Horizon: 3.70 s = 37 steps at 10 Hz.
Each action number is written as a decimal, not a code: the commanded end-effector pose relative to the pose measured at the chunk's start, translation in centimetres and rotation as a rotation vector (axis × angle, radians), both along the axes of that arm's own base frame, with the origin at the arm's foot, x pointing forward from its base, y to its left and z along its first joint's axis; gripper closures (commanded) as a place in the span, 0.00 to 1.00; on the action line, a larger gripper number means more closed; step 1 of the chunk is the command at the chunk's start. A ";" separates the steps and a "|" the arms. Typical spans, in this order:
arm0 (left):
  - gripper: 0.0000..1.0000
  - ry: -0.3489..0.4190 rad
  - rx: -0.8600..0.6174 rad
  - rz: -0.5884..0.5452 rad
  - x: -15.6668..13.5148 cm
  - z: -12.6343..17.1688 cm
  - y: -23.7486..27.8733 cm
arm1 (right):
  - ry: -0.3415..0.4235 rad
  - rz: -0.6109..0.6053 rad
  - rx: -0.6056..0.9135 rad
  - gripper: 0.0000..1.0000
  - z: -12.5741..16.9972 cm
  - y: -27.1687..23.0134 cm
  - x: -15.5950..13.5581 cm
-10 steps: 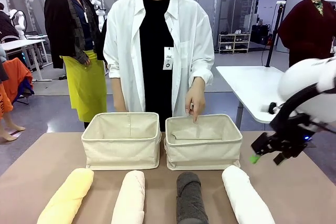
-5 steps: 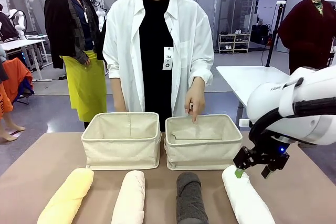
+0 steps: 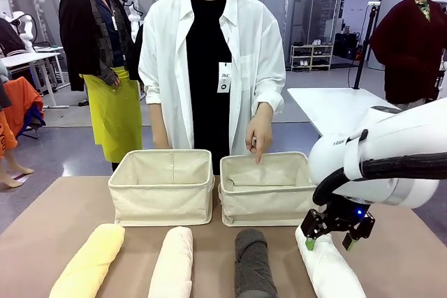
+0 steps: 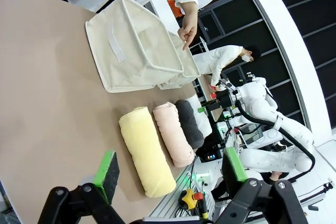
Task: Divide the towels into two baskets.
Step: Pick up one hotel-folded towel and place it in the Fabric basket indicated by the person.
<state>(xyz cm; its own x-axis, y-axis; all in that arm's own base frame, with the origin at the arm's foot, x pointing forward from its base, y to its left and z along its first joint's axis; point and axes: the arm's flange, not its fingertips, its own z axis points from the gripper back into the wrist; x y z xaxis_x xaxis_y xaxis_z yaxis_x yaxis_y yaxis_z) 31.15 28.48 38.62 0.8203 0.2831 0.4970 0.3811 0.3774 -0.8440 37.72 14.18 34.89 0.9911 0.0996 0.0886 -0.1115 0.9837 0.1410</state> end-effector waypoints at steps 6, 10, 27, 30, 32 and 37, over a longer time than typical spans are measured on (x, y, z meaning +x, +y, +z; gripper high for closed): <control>0.00 0.001 0.003 -0.003 -0.4 0.0 0.2 | 0.035 0.010 -0.021 0.22 -4.9 1.2 -1.3; 0.00 0.001 0.003 -0.003 -0.4 0.0 0.2 | 0.026 0.020 -0.028 0.60 -3.5 1.1 -1.2; 0.00 0.001 0.003 -0.003 -0.4 0.0 0.2 | -0.170 1.362 -0.190 0.76 16.5 9.7 -4.2; 0.00 0.001 0.003 -0.003 -0.4 0.0 0.2 | -0.251 1.420 -0.232 0.64 16.4 9.8 -2.6; 0.00 0.001 0.003 -0.003 -0.4 0.0 0.2 | -0.254 1.498 -0.307 0.64 18.0 12.0 2.5; 0.00 0.001 0.003 -0.003 -0.4 0.0 0.2 | -0.184 1.610 -0.345 0.64 17.4 15.2 15.4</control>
<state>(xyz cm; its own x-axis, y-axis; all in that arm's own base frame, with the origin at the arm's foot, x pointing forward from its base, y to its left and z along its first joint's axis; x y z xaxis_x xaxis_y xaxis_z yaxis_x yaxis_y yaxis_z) 31.15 28.46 38.58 0.8210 0.2829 0.4958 0.3802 0.3769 -0.8446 51.58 28.04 52.01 -0.1249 0.9921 -0.0127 -0.9733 -0.1250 -0.1927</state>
